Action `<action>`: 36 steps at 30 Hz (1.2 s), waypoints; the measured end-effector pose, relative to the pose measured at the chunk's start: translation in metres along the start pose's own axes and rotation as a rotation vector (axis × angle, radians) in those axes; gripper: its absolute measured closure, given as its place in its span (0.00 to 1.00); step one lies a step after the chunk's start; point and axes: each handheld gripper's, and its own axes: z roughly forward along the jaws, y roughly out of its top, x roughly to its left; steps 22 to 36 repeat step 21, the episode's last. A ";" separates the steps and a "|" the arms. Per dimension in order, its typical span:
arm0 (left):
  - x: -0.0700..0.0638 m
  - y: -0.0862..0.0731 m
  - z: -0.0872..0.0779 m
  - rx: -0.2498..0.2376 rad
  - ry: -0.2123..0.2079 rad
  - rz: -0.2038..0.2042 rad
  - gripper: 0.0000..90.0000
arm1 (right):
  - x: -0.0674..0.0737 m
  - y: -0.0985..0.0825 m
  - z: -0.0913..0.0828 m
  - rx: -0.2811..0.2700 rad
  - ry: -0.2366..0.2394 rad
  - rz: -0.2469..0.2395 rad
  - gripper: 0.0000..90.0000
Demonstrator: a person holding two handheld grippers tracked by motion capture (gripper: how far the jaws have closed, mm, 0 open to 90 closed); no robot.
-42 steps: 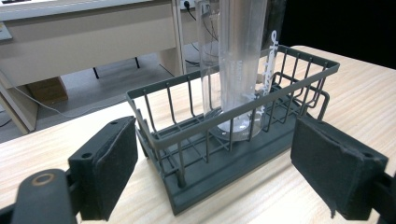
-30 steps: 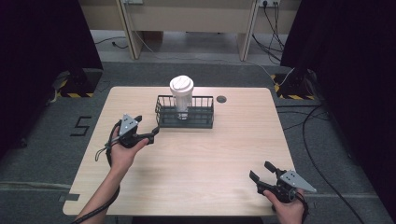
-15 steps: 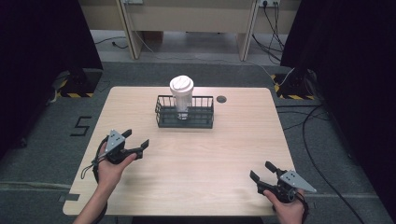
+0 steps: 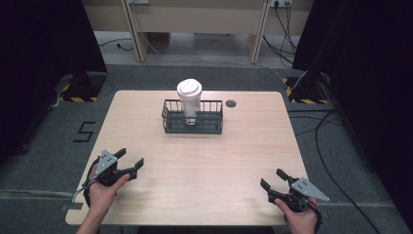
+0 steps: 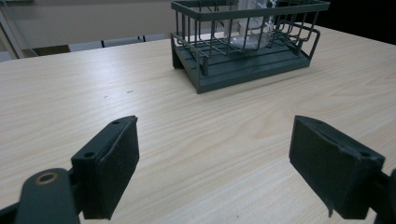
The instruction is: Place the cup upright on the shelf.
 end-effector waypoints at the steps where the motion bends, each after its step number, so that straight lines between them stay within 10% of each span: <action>1: 0.001 -0.002 -0.002 0.002 0.005 0.002 0.17 | 0.000 0.000 0.000 -0.002 -0.001 -0.004 0.25; 36: -0.003 -0.009 -0.007 -0.015 -0.020 -0.003 0.19 | -0.006 0.000 -0.008 -0.023 -0.034 0.018 0.23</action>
